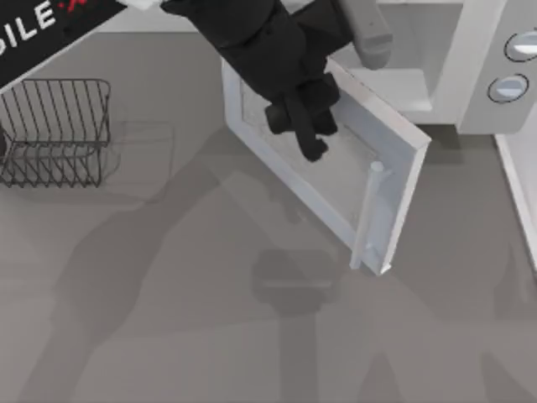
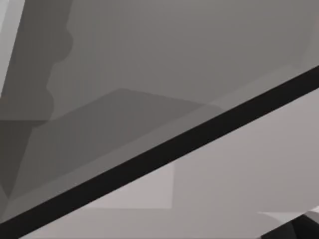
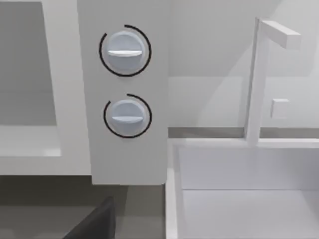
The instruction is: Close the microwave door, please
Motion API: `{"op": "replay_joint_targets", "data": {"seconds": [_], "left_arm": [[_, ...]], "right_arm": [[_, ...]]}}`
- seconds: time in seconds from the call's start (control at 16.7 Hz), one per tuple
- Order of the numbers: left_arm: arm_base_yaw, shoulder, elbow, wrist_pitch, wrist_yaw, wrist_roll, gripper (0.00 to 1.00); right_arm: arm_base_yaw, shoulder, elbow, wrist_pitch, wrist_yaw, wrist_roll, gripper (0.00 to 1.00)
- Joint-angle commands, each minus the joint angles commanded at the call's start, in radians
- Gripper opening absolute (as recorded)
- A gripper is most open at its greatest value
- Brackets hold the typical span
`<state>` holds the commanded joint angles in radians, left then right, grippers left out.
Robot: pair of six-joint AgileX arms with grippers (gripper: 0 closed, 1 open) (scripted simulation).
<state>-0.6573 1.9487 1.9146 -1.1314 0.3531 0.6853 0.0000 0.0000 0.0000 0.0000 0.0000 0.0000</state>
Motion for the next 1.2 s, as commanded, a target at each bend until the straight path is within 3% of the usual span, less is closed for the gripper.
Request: {"op": "replay_joint_targets", "data": {"seconds": [0.36,1.02,1.2], "left_arm": [[-0.046,0.025,-0.020,-0.016,-0.046,-0.032,0.00],[-0.035,0.039,0.061,-0.009,-0.014,-0.039,0.00],[-0.075,0.053,0.040,0.014,-0.067,-0.033,0.00]], "right_arm": [[0.000,0.000,0.000,0.000,0.000,0.000,1.00],[0.000,0.000,0.000,0.000,0.000,0.000,1.00],[0.000,0.000,0.000,0.000,0.000,0.000,1.00]]}}
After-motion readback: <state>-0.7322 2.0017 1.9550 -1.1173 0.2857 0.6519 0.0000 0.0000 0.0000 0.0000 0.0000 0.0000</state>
